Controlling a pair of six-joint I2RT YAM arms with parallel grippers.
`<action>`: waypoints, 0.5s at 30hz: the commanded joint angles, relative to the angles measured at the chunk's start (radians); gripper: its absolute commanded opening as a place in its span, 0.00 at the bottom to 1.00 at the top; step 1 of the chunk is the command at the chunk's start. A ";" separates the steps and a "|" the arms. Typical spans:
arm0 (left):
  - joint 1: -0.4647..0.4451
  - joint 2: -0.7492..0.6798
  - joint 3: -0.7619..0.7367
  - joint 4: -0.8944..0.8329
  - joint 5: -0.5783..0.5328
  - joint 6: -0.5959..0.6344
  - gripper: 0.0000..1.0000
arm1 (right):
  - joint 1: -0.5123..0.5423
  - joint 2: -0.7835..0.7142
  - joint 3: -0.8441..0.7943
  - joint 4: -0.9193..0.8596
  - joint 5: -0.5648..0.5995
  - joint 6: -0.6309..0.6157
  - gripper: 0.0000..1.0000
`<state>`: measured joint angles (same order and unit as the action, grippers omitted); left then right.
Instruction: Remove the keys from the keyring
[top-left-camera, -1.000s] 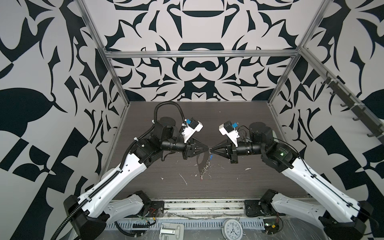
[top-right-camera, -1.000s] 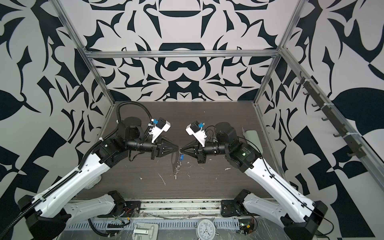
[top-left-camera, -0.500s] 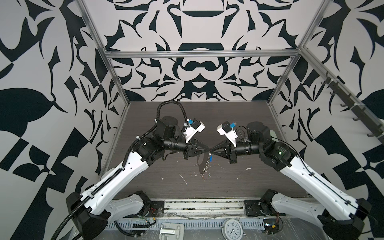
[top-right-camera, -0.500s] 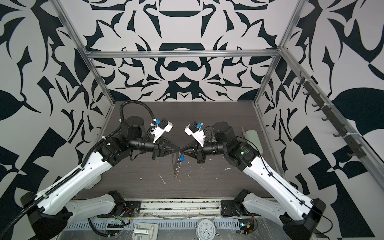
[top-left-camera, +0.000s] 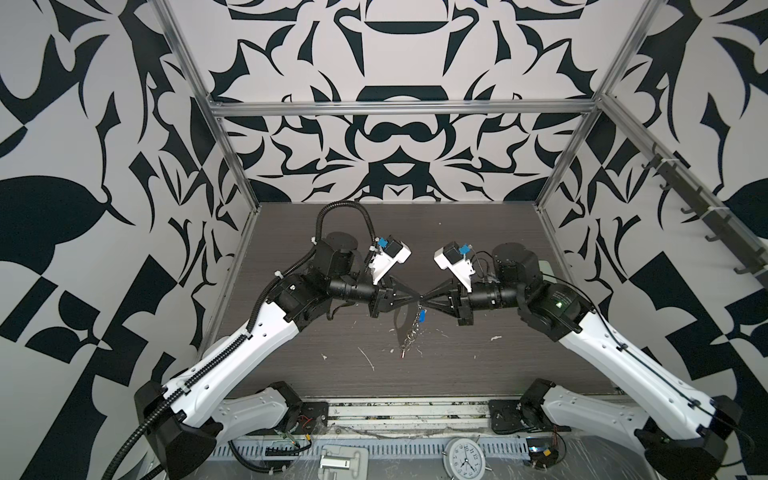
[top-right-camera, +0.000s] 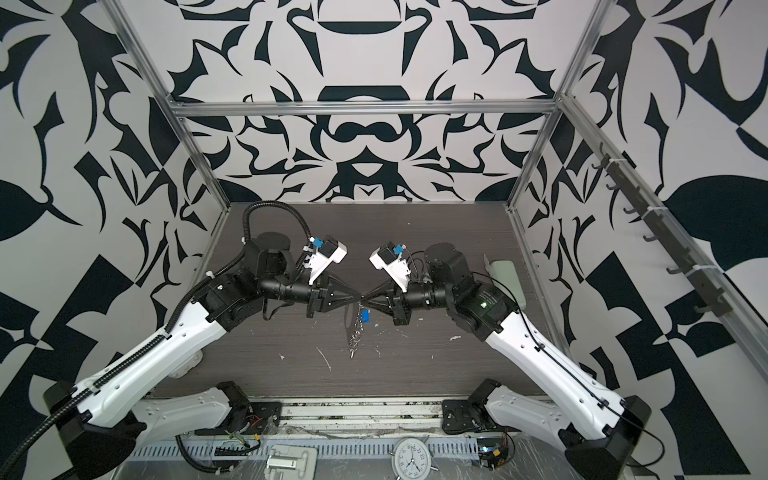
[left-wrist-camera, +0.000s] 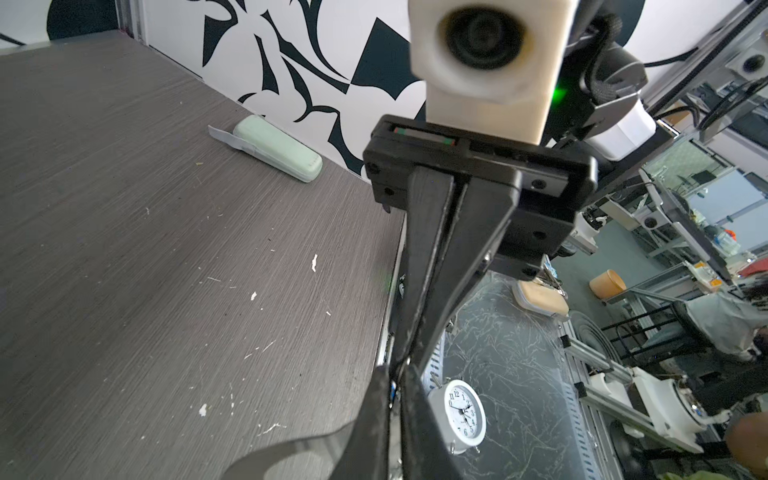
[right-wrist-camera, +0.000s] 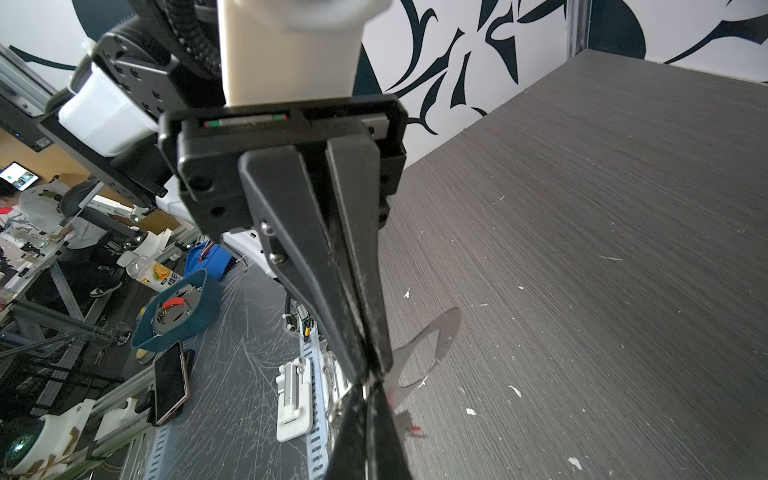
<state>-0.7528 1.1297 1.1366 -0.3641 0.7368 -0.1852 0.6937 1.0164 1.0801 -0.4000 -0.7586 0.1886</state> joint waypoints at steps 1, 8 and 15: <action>-0.017 0.018 0.026 -0.013 0.003 0.008 0.08 | 0.005 -0.001 0.067 0.130 -0.010 0.017 0.00; -0.018 -0.007 -0.024 0.090 -0.033 -0.038 0.00 | 0.004 0.004 0.063 0.164 0.012 0.036 0.00; -0.019 -0.125 -0.160 0.328 -0.153 -0.109 0.00 | 0.004 -0.033 0.011 0.290 0.035 0.079 0.04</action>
<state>-0.7589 1.0462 1.0275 -0.1642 0.6441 -0.2478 0.6910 1.0172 1.0775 -0.3252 -0.7238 0.2428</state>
